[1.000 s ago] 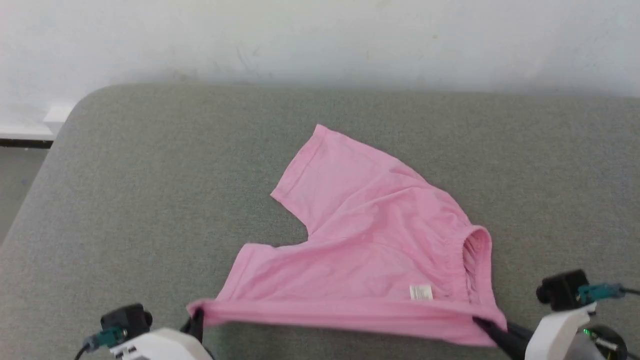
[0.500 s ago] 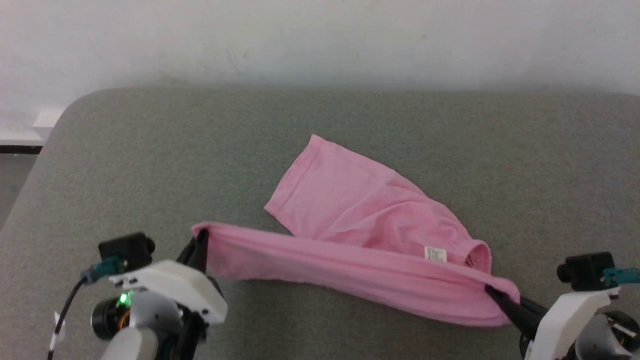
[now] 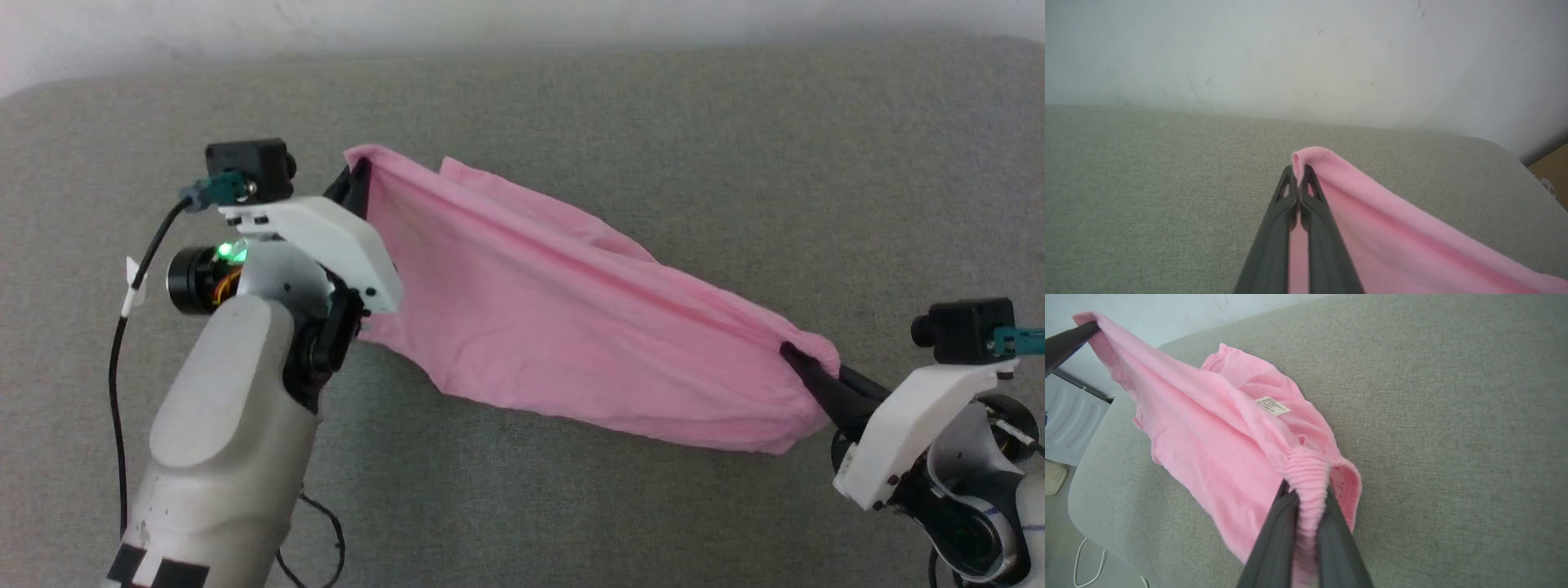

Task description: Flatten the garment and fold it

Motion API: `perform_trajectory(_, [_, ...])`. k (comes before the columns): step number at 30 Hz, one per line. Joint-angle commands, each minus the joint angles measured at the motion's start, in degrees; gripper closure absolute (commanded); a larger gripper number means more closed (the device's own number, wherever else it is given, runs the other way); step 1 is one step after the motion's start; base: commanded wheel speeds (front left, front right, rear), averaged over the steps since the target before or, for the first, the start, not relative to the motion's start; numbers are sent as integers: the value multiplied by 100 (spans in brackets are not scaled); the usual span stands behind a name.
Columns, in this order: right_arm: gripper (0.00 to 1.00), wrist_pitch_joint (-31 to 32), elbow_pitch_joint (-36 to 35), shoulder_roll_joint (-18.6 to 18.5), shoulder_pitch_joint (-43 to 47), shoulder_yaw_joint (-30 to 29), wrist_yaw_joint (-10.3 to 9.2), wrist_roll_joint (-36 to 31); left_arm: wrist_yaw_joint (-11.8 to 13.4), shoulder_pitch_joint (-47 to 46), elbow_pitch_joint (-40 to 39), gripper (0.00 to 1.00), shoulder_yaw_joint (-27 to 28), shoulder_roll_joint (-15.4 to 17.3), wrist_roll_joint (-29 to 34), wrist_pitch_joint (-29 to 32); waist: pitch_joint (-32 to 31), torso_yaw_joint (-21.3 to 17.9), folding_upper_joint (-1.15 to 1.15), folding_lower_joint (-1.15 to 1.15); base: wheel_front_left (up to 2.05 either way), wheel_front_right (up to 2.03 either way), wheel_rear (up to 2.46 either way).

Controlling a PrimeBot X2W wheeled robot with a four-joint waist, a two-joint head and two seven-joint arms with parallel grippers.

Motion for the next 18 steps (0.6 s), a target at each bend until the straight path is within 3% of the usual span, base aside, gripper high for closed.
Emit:
perform_trajectory(1, [100,-55,13,23,-114,17,-11,-9,-53,-209,159,100,-25,-22,55,-79,515,-419,0,-1,0,0,0])
perform_trajectory(8, [100,-157,87,5,-394,91,-11,-2,-259,-958,1142,100,-179,-179,169,-330,894,-666,0,-1,0,0,0])
perform_trajectory(18, [100,-177,148,-68,-596,413,-11,159,-298,-1443,2124,100,-176,-143,228,-635,1164,-860,0,-1,0,0,0])
